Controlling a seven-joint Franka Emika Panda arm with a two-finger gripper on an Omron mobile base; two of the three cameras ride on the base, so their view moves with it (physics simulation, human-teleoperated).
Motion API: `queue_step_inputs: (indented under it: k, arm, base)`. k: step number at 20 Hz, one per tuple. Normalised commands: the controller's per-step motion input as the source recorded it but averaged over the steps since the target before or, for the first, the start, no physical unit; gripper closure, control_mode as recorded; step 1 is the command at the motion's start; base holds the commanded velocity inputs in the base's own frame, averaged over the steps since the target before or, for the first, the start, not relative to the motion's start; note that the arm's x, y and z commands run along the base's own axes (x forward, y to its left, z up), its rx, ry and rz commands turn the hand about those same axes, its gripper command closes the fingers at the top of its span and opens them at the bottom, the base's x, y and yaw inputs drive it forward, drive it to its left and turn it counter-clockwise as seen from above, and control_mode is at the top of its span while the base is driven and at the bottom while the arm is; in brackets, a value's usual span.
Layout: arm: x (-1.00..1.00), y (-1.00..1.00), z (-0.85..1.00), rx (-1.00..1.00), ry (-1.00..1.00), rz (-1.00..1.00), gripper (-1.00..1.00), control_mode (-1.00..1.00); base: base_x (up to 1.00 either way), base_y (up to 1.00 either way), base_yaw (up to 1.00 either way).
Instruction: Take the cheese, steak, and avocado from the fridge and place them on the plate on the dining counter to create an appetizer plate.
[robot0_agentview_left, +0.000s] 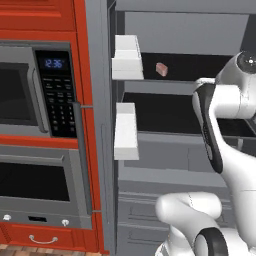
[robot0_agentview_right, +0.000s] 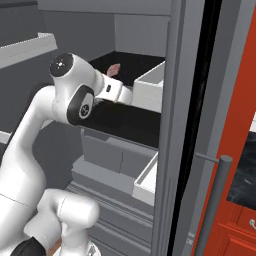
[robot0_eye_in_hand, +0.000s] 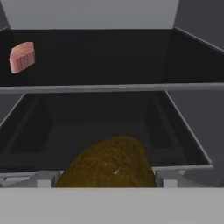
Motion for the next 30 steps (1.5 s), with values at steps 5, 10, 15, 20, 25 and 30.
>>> queue_step_inputs:
  k: [5,10,15,20,25,30]
  arm:
    - [-0.01,0.03,-0.08,0.00,0.08,0.00,1.00,1.00]
    - [0.00,0.00,0.00,0.00,0.00,0.00,1.00,1.00]
    - [0.00,0.00,0.00,0.00,0.00,0.00,1.00,1.00]
    - [0.00,0.00,0.00,0.00,0.00,0.00,1.00,1.00]
    - [0.00,0.00,0.00,0.00,0.00,0.00,1.00,1.00]
    - [0.00,0.00,0.00,0.00,0.00,0.00,1.00,1.00]
  base:
    - [-0.23,0.02,0.00]
    - [-1.00,0.30,0.00]
    - [-1.00,0.47,0.00]
    - [-0.92,0.30,-0.23]
    - [-0.66,0.00,-0.77]
    - [-0.55,0.00,-0.79]
